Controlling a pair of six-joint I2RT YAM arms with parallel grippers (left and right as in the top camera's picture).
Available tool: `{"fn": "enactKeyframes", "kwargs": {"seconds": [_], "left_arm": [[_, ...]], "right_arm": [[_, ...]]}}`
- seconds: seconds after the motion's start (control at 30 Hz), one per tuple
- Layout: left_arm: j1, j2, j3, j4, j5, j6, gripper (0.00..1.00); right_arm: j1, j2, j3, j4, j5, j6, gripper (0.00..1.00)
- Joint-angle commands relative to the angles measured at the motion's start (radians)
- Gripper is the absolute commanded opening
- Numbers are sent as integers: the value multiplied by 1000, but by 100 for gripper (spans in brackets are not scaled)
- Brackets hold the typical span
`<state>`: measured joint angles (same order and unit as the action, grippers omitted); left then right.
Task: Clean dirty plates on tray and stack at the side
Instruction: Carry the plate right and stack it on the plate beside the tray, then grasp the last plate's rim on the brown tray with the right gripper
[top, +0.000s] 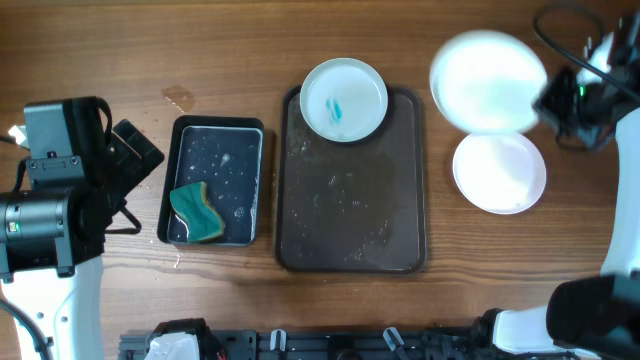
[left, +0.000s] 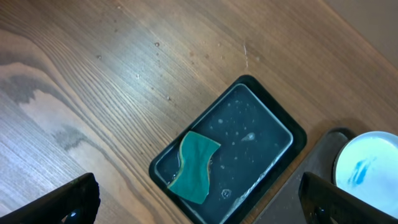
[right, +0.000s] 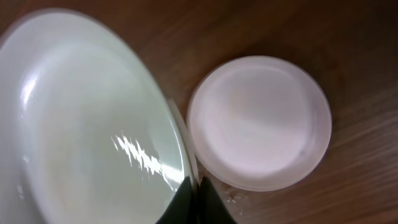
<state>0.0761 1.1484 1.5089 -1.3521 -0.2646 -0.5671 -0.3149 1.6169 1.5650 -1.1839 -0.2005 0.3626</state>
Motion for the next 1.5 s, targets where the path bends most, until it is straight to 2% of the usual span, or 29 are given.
{"fn": "enactKeyframes", "kwargs": {"seconds": [0.0, 0.13, 0.17, 0.23, 0.3, 0.37, 0.5, 0.63, 0.67, 0.77, 0.87, 0.93, 1.1, 1.23, 1.27, 1.3, 1.33, 1.37, 1.4, 1.47], "left_arm": [[7, -8, 16, 0, -17, -17, 100], [7, -8, 16, 0, -17, -17, 100], [7, -8, 16, 0, -17, -17, 100], [7, -8, 16, 0, -17, -17, 100], [7, -8, 16, 1, -17, -17, 100], [7, -8, 16, 0, -17, -17, 100], [7, -8, 16, 0, -17, -17, 100], [7, -7, 16, 0, -17, -17, 100], [7, -7, 16, 0, -17, -17, 100], [7, -8, 16, 0, -17, -17, 100], [7, -7, 16, 1, -17, -17, 100], [7, -7, 16, 0, -17, -17, 100], [7, -7, 16, 0, -17, -17, 100], [7, -7, 16, 0, -17, -17, 100], [7, -7, 16, 0, -17, -17, 100], [7, -7, 16, 0, -17, -17, 100], [7, -7, 16, 0, -17, -17, 100], [7, -7, 16, 0, -17, -17, 100], [7, -7, 16, 0, -17, -17, 100], [7, -7, 16, 0, -17, -17, 100]], "right_arm": [[-118, 29, -296, 120, -31, -11, 4], [-208, 29, -442, 239, -54, -18, 4], [-215, 29, -444, 243, -39, -27, 10], [-216, 27, -443, 237, 48, -27, 40], [-213, 19, -416, 200, 14, -47, 45], [-192, -8, -360, 159, -80, -118, 54], [-29, -101, -222, 88, -230, -262, 56], [279, -111, -151, 93, -134, -277, 58], [390, -92, -151, 134, -72, -271, 58], [573, 6, -151, 275, 105, -255, 58], [635, 137, -151, 444, 197, -256, 58], [634, 230, -151, 553, 188, -250, 63], [596, 421, -151, 776, 145, -220, 63], [565, 491, -151, 853, 70, -176, 61], [561, 502, -151, 867, 39, -175, 57], [559, 505, -151, 871, 31, -170, 48], [558, 507, -151, 873, 53, -144, 26], [557, 505, -151, 872, 63, -112, 10], [554, 497, -151, 869, 62, -92, 4], [546, 462, -151, 843, 38, -56, 4]]}}
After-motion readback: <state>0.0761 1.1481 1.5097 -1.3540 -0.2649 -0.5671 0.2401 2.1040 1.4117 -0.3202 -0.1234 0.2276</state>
